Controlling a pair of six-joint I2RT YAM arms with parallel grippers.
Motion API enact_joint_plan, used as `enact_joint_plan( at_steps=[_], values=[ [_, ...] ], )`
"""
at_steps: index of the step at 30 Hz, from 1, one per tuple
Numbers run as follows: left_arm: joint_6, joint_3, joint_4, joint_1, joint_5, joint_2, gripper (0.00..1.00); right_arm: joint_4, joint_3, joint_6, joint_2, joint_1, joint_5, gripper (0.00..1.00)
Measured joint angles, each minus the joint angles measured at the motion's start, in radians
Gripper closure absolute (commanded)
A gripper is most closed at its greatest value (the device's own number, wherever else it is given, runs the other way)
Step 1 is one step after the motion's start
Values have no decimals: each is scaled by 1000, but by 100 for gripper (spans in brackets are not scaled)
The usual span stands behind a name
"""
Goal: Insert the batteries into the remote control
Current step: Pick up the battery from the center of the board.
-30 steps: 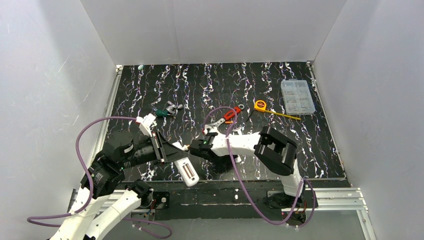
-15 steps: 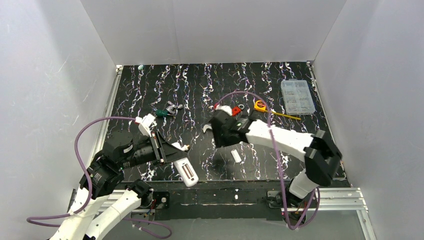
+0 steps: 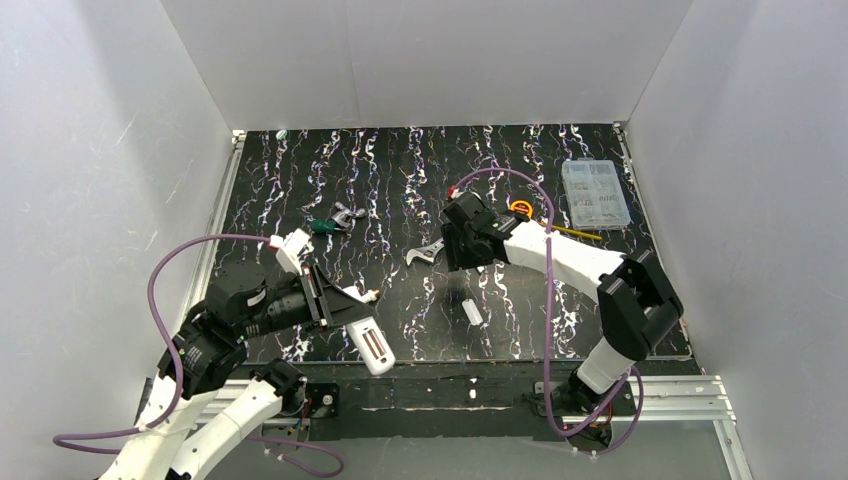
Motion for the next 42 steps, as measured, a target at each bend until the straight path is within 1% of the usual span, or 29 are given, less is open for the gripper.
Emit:
enact_joint_plan(
  at_steps=[3,9,12,17,22,29,37,42],
  values=[
    [1,3,-3,0,-2,0,100,22,10,-96,30,-12,8,44],
    [10,10,-27,0,-6,4,100,104,10,-408,67,-22,-18,44],
    [11,19,-31,0,-9,8,100,142,8,-550,78,-45,-75,44],
    [15,28,-32,0,-9,21,100,187,6,-694,82,-141,-186,44],
    [18,33,-32,0,-9,36,100,187,35,-780,122,-213,-285,44],
    [22,33,-32,0,-11,48,100,132,137,-850,230,-229,-402,45],
    [27,33,-33,0,-18,48,100,65,187,-868,311,-232,-415,46],
    [33,33,-42,0,-21,48,100,45,211,-869,323,-233,-399,46]
  ],
)
